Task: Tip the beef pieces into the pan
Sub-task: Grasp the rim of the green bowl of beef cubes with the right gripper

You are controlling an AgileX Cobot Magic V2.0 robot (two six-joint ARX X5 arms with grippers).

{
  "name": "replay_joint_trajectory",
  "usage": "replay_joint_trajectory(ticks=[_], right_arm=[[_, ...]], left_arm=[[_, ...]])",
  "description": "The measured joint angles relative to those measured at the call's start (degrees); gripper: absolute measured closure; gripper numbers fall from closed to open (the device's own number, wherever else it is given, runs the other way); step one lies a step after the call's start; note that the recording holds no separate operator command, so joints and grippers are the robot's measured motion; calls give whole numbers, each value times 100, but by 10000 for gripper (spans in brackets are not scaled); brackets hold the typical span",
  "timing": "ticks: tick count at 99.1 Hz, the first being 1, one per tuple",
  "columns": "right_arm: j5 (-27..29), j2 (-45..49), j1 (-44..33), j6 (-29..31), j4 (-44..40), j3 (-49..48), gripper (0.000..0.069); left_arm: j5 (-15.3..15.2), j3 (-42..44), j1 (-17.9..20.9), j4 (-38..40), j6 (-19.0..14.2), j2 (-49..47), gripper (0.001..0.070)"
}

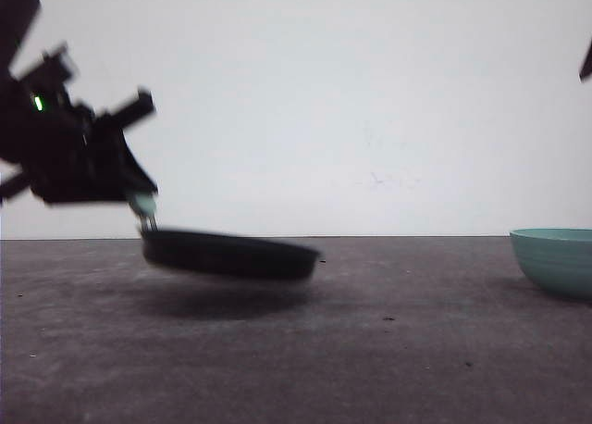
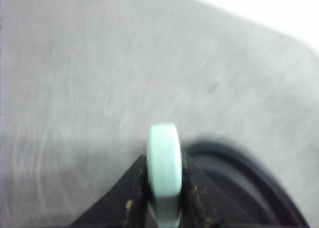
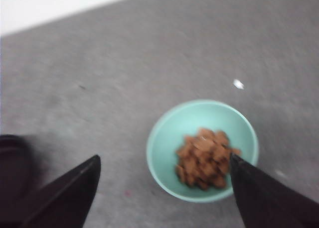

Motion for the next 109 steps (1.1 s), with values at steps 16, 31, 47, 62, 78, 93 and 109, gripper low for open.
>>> replay_joint_trajectory(ticks=[16, 31, 47, 62, 78, 93, 109], right_arm=[[11, 684, -334, 11, -85, 236, 181], [11, 1440, -643, 15, -120, 636, 186], [-85, 2297, -748, -22, -184, 1104, 261], [-138, 2935, -748, -107, -249, 1191, 276], [-118, 3488, -750, -197, -199, 1193, 313], [-118, 3847, -750, -245, -11, 1213, 403], [144, 4046, -750, -286, 48, 1213, 450]], left_arm=[[13, 0, 0, -861, 0, -1045, 648], [195, 0, 2, -1493, -37, -2028, 648], [378, 0, 2, -1976, -133, -2920, 648], [472, 0, 0, -2538, -181, -3526, 648], [599, 0, 0, -3040, -199, -3978, 648], [717, 0, -2, -3373, -197, -4258, 648], [741, 0, -2, -3707, -192, -4398, 648]])
